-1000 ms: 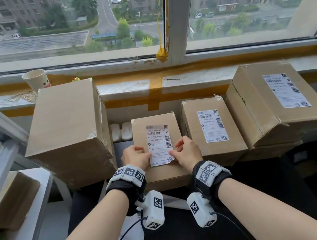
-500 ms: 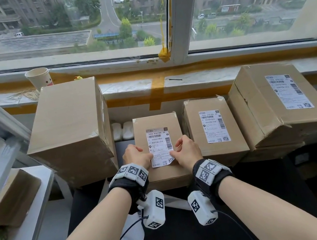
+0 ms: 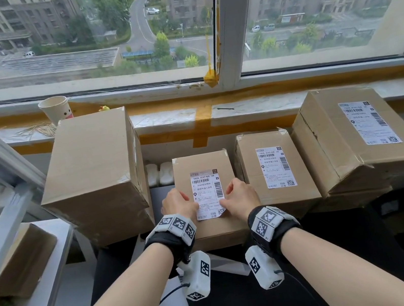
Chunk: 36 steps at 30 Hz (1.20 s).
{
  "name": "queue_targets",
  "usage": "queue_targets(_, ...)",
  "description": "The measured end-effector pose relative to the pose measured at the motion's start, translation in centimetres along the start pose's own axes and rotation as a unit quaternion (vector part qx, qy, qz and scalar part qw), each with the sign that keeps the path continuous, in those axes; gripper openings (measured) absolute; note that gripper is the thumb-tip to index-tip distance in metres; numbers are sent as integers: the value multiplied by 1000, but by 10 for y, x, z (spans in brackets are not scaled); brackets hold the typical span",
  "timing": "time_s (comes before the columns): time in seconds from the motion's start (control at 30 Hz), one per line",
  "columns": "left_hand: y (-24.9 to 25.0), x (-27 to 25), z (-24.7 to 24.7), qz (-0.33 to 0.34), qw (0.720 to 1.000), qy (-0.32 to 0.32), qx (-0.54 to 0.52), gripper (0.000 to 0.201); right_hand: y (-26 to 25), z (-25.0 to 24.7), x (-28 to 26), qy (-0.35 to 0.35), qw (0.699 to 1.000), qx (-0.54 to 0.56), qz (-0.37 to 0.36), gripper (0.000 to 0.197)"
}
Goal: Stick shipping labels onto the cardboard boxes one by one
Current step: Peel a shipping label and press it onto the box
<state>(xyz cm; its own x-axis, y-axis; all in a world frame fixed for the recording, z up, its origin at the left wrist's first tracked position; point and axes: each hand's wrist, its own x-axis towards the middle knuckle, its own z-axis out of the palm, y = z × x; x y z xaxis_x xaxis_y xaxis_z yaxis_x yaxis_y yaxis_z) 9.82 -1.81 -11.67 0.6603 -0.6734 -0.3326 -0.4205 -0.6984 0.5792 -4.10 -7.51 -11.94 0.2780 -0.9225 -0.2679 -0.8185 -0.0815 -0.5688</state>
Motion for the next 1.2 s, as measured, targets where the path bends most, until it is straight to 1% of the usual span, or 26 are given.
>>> queue_targets(0.07, -2, 0, -3, 17, 1000, -6, 6, 16, 2, -2, 0, 1, 1000, -26, -12, 24)
queue_targets(0.1, -4, -1, -4, 28, 1000, -12, 6, 16, 3, -2, -1, 7, 999, -41, -31, 24)
queue_targets(0.17, -7, -1, -4, 59, 998, -20, 8, 15, 6, 0, -3, 19, 992, -79, -100, 27)
queue_targets(0.2, -9, -2, -5, 78, 997, -20, 13, 16, 7, 2, -4, 14, 985, -96, -140, 32)
queue_targets(0.23, -12, -2, -4, 95, 995, -20, 23, 17, 9, 4, -6, -5, 978, -115, -172, 39)
queue_targets(0.3, -16, -3, -4, 131, 990, -18, 50, 24, 11, 8, -10, -65, 959, -174, -212, 50)
queue_targets(0.33, -17, -4, -5, 147, 987, -18, 61, 27, 12, 10, -13, -90, 948, -209, -222, 53)
queue_targets(0.4, -18, -7, -9, 172, 982, -24, 69, 27, 13, 16, -19, -112, 934, -251, -229, 55)
queue_targets(0.47, -18, -10, -13, 203, 975, -41, 76, 25, 11, 23, -25, -120, 925, -266, -244, 56)
queue_targets(0.57, -20, -11, -17, 242, 960, -74, 119, 28, 7, 38, -36, -140, 919, -242, -280, 57)
queue_targets(0.7, -23, -7, -20, 243, 945, -106, 194, 30, 17, 41, -47, -135, 910, -226, -320, 57)
queue_targets(0.73, -22, -8, -20, 243, 940, -114, 209, 31, 24, 38, -48, -128, 908, -231, -324, 62)
queue_targets(0.8, -22, -10, -20, 239, 935, -135, 223, 32, 38, 29, -50, -106, 911, -242, -318, 77)
queue_targets(0.83, -21, -10, -20, 241, 932, -145, 229, 34, 44, 25, -50, -94, 914, -248, -307, 75)
queue_targets(0.9, -21, -12, -20, 245, 925, -160, 243, 39, 48, 24, -53, -80, 924, -250, -280, 62)
queue_targets(0.93, -21, -14, -20, 246, 923, -165, 245, 41, 45, 26, -55, -77, 930, -238, -268, 59)
queue_targets(1.0, -21, -15, -20, 247, 923, -166, 244, 44, 35, 33, -60, -77, 941, -211, -252, 57)
queue_targets(1.07, -22, -17, -17, 232, 931, -160, 231, 47, 30, 39, -62, -79, 944, -198, -250, 57)
queue_targets(1.2, -24, -18, -17, 184, 950, -166, 190, 59, 38, 29, -63, -68, 939, -228, -250, 55)
